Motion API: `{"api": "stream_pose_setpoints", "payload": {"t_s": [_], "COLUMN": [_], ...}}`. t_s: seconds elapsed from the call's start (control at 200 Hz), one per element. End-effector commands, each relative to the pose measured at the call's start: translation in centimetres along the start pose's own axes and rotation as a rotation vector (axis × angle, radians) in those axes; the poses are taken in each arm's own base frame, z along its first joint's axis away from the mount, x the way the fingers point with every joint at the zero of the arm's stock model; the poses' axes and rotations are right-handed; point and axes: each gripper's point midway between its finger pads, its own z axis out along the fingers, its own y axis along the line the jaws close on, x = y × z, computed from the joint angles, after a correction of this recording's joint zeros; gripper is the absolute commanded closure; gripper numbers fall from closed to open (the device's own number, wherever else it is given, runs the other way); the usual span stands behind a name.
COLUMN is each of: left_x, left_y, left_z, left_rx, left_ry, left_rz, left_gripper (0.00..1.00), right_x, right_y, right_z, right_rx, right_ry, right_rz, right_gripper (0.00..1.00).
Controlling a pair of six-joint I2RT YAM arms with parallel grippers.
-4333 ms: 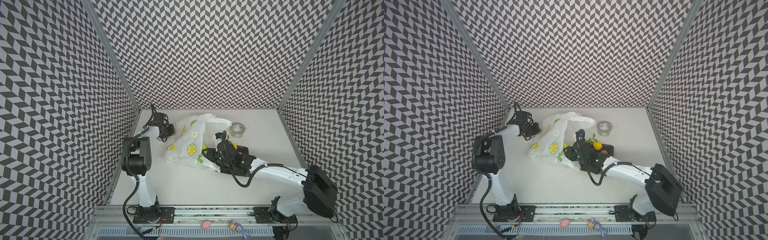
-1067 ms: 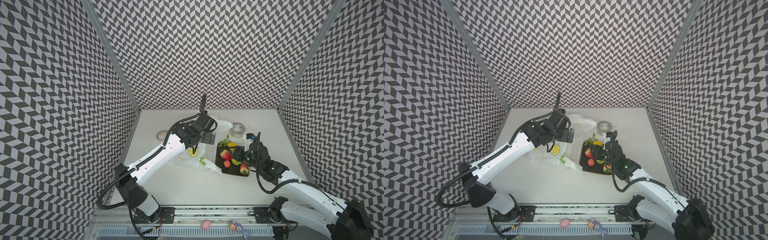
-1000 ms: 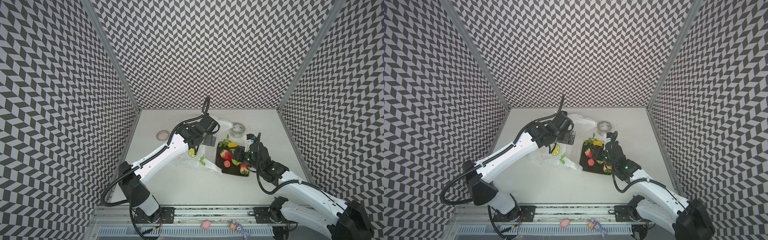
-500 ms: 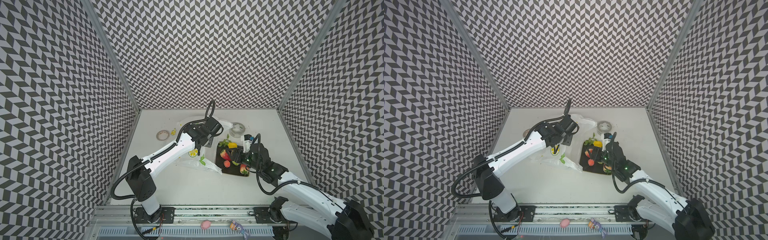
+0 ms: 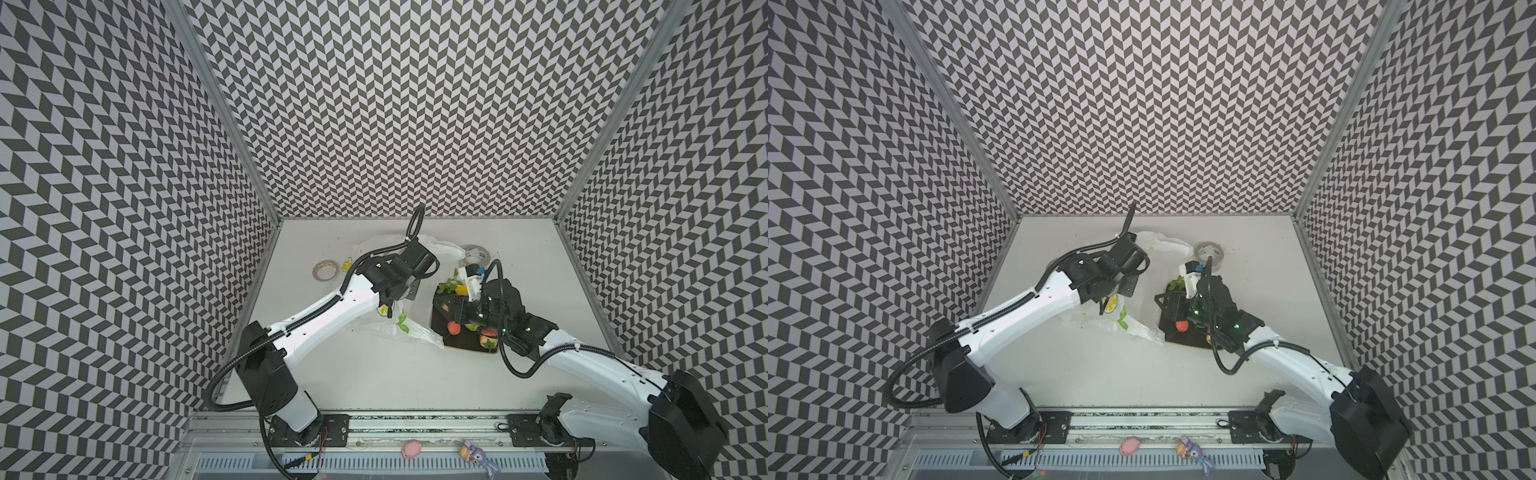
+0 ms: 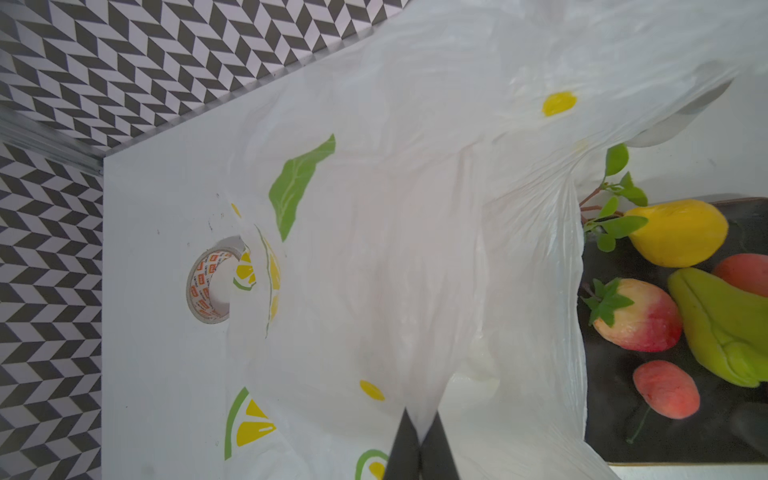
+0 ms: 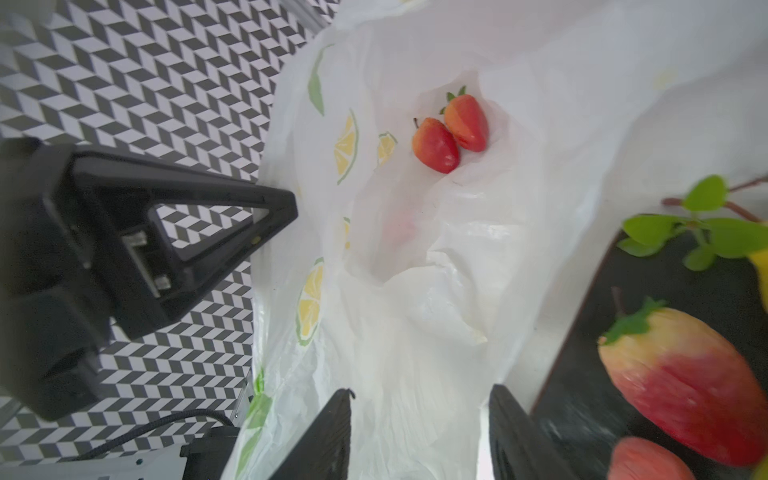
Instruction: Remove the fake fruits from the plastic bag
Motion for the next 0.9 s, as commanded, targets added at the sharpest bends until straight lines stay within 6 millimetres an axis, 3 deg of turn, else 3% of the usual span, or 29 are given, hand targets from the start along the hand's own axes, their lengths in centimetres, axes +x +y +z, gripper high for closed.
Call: {"api": "stream_pose_setpoints", "payload": {"t_s": [0.0, 0.18, 0.411, 0.721, 0.896], "left_x": [-1.5, -0.9, -0.9, 0.1, 1.6], "left_y": [-1.1, -1.5, -1.0, 0.7, 0.5], "left_z": [-1.6, -2.4, -3.5, -4.8, -5.5], "left_rx": [0.100, 0.159, 0.183, 0.161, 0.206], "left_ry": [-0.098, -0.110, -0.147, -0.155, -0.155], "left_rz": [0.012, 0.042, 0.070, 0.065, 0.097], "left_gripper": [1.00, 1.00, 1.00, 1.00, 1.00], "right_x": [-1.4, -0.5, 3.6, 4.2, 3.9], "right_y": [3.4, 2.0, 2.7, 1.6, 0.2], "right_z": [1.2, 3.8, 7.8, 13.5, 16.3], "right_rx": [-0.081, -0.041, -0.076, -0.040, 0.023], "right_ry": [-0.063, -0.058, 0.042, 0.114, 0.110], "right_rz": [-0.132, -0.310, -0.541, -0.373, -0.232], "right_gripper": [0.50, 0.58, 0.60, 0.61, 0.58]}}
